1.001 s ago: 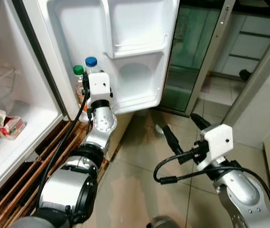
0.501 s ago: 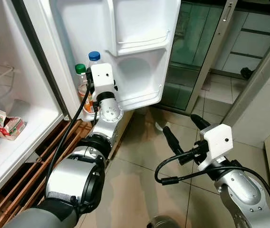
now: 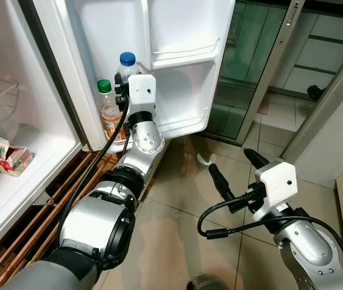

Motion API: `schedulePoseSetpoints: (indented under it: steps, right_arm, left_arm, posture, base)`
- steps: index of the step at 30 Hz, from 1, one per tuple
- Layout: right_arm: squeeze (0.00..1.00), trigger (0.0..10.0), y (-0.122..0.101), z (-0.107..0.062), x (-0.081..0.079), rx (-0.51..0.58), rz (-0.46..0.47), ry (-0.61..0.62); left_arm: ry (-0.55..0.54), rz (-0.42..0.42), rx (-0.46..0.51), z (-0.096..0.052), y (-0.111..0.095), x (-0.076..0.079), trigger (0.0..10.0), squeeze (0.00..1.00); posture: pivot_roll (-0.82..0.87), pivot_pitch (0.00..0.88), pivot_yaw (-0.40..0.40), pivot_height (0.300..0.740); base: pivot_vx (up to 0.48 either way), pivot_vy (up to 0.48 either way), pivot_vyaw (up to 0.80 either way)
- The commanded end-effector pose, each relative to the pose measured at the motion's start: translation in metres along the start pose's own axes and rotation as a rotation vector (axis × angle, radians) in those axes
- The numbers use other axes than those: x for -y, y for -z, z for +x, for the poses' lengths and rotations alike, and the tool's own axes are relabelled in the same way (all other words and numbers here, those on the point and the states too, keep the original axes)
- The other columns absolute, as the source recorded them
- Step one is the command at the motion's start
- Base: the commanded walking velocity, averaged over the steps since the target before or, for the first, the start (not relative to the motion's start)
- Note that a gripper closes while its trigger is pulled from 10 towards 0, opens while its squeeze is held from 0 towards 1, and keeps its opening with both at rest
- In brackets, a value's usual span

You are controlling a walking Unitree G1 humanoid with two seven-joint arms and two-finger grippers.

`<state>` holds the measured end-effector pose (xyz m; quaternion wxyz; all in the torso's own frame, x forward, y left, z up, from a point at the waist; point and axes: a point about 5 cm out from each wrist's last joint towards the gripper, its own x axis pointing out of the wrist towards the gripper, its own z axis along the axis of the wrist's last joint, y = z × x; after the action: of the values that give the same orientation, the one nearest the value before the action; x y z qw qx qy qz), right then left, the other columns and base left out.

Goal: Restocking fridge

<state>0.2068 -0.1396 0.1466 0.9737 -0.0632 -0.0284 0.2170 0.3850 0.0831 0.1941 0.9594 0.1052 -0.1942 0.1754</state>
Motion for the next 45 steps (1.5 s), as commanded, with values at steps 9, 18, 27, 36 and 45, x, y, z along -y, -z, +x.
schedulePoseSetpoints:
  steps: [9, 18, 27, 36, 45]
  right_arm:
    - [0.02, 10.0, -0.003, -0.016, 0.009, -0.027, -0.058, 0.043]
    - [0.02, 10.0, -0.014, -0.024, 0.012, -0.03, -0.078, 0.042]
    - [0.02, 10.0, -0.017, -0.02, 0.01, -0.029, -0.076, 0.033]
    - [0.03, 10.0, -0.008, -0.017, 0.014, -0.041, -0.067, 0.037]
    - [0.03, 10.0, -0.002, -0.014, 0.012, -0.045, -0.068, 0.058]
  left_arm:
    - [0.072, 0.095, -0.052, -0.03, 0.016, 0.022, 10.0, 0.0]
    - [0.101, 0.171, -0.199, -0.044, 0.043, 0.017, 10.0, 0.0]
    - [-0.03, -0.192, -0.646, -0.053, 0.08, -0.002, 10.0, 0.0]
    - [0.002, -0.164, -0.622, -0.05, 0.08, -0.004, 10.0, 0.0]
    - [0.183, -0.231, -0.393, -0.035, 0.041, 0.022, 10.0, 0.0]
  posture:
    - [-0.59, 0.0, -0.009, 0.74]
    - [-0.61, 0.0, -0.028, 0.74]
    - [-0.59, 0.001, -0.025, 0.74]
    - [-0.58, 0.0, -0.018, 0.74]
    - [-0.52, 0.0, 0.003, 0.74]
  base:
    - [0.0, 0.0, 0.0]
    - [0.0, 0.0, 0.0]
    - [0.0, 0.0, 0.0]
    - [0.0, 0.0, 0.0]
    - [0.0, 0.0, 0.0]
